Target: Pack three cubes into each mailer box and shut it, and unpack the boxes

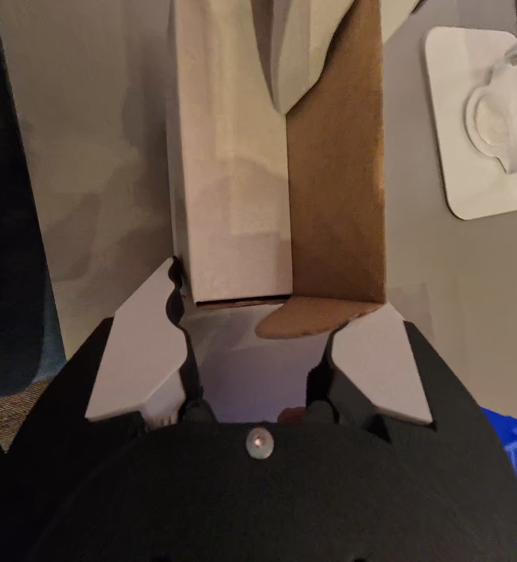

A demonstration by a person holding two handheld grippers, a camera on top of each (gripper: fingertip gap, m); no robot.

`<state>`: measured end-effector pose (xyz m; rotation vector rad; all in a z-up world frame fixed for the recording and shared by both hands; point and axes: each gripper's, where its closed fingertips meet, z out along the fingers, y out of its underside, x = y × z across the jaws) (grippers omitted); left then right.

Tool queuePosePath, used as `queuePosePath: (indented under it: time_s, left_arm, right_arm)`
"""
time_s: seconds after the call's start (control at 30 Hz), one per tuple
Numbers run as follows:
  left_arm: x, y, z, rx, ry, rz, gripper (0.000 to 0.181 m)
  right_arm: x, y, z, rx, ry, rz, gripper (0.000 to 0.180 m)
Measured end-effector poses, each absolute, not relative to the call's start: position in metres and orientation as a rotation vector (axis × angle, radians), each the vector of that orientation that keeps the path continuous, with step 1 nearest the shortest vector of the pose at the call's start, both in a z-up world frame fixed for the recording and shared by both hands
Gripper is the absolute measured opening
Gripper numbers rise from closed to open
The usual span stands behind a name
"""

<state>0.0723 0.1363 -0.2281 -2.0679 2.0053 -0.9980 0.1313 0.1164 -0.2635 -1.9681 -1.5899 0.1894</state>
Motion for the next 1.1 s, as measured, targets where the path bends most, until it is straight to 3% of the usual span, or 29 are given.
queuePosePath:
  time_s: [0.07,0.2,0.33,0.53,0.67,0.87,1.1]
  left_arm:
    - [0.067,0.136,-0.231,-2.098,2.010,-1.018,0.009]
    - [0.059,0.133,-0.228,-2.051,2.028,-1.045,0.037]
    - [0.045,0.126,-0.222,-1.982,1.968,-1.059,0.056]
    - [0.020,0.124,-0.198,-1.827,1.732,-1.241,0.050]
    - [0.004,0.130,-0.197,-1.758,1.661,-1.257,0.046]
    - [-0.009,0.132,-0.204,-1.714,1.732,-1.189,0.041]
    - [0.001,0.135,-0.208,-1.625,1.932,-1.135,0.029]
  right_arm:
    - [0.126,0.114,-0.266,-2.001,-1.589,0.289,0.082]
    - [0.120,0.114,-0.265,-2.012,-1.596,0.411,0.066]
    - [0.120,0.113,-0.265,-2.024,-1.570,0.475,0.065]
    - [0.113,0.104,-0.245,-1.975,-1.515,0.658,0.091]
    - [0.121,0.096,-0.230,-1.949,-1.522,0.788,0.093]
    - [0.143,0.092,-0.207,-1.923,-1.525,0.989,0.063]
    - [0.146,0.105,-0.218,-1.946,-1.623,0.942,0.047]
